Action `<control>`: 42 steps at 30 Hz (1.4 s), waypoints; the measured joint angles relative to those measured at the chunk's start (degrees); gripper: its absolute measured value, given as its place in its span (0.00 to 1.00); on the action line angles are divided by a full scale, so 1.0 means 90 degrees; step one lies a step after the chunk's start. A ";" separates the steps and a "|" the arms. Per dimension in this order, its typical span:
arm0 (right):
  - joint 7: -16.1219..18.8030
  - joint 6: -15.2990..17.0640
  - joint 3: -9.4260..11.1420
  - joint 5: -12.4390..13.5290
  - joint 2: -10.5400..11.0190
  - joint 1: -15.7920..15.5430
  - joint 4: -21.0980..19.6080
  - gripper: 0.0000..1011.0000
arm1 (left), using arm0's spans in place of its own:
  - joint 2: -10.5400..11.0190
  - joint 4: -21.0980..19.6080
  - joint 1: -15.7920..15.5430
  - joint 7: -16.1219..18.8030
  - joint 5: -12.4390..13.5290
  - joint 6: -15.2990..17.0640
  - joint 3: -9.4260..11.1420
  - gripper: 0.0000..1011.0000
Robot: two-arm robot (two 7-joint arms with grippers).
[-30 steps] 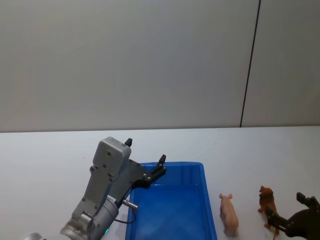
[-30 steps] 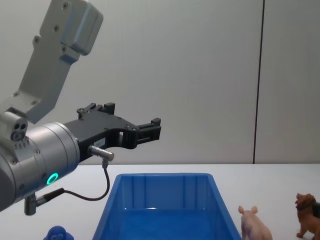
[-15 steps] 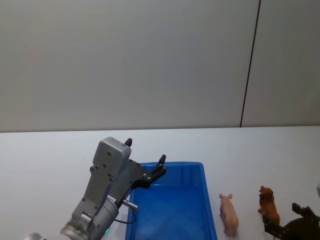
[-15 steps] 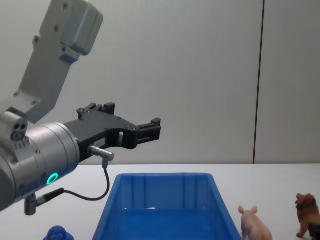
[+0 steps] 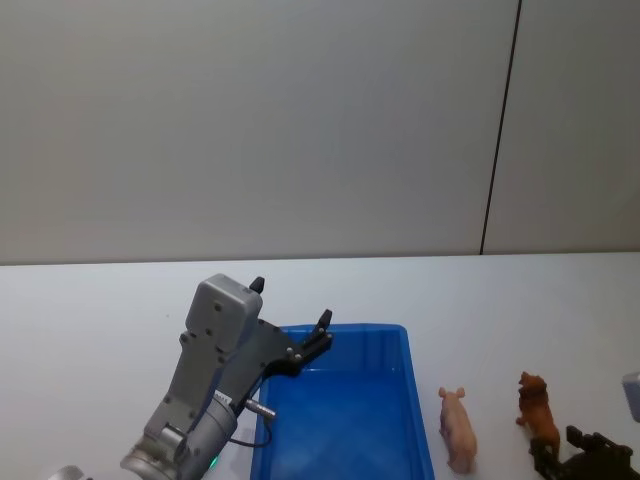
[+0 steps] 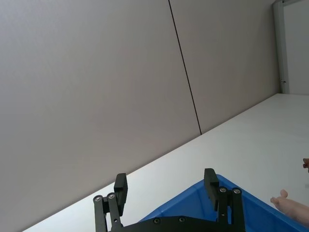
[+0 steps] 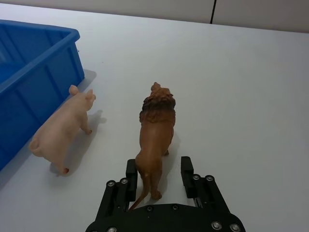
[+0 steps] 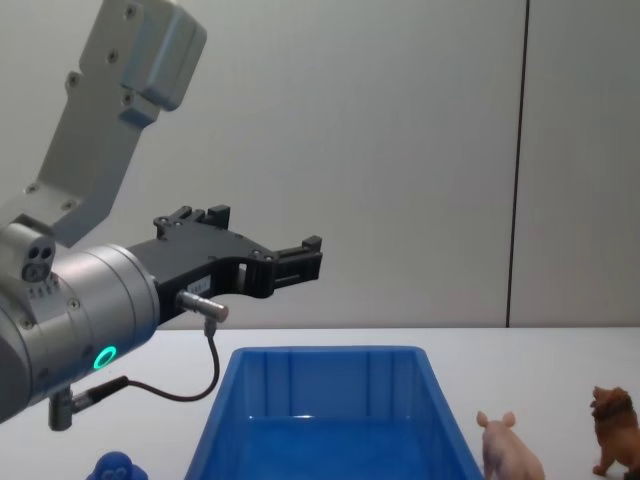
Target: Pick up the two dolls from the table and place them into the box.
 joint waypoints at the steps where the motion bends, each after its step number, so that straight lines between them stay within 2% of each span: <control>1: 0.0004 0.0012 -0.0002 0.0007 -0.0011 0.0013 0.0028 0.55 | 0.0000 0.0000 0.0000 0.0000 0.0000 0.0000 0.0000 0.99; 7: 0.0025 0.0022 -0.0012 0.0060 -0.0057 0.0063 0.0114 0.35 | 0.0000 0.0000 0.0000 0.0000 0.0000 0.0000 0.0000 0.99; 11: 0.0032 -0.0032 -0.0012 0.0089 -0.0077 0.0082 0.0128 0.26 | 0.0000 0.0000 0.0000 0.0000 0.0000 0.0000 0.0000 0.99; 19: 0.0041 -0.0267 -0.0016 0.0025 -0.0098 0.0107 0.0065 0.25 | 0.0000 0.0000 0.0000 0.0000 0.0000 0.0000 0.0000 0.99; 29: 0.0225 -0.0621 -0.0061 -0.0277 -0.0129 0.0211 -0.0228 0.25 | 0.0000 0.0000 0.0000 0.0000 0.0000 0.0000 0.0000 0.99; 36: 0.0643 -0.0704 -0.0145 -0.0454 -0.0217 0.0408 -0.0485 0.25 | 0.0000 0.0000 0.0000 0.0000 0.0000 0.0000 0.0000 0.99; 42: 0.1055 -0.0577 -0.0259 -0.0522 -0.0363 0.0640 -0.0581 0.25 | 0.0000 0.0000 0.0000 0.0000 0.0000 0.0000 0.0000 0.99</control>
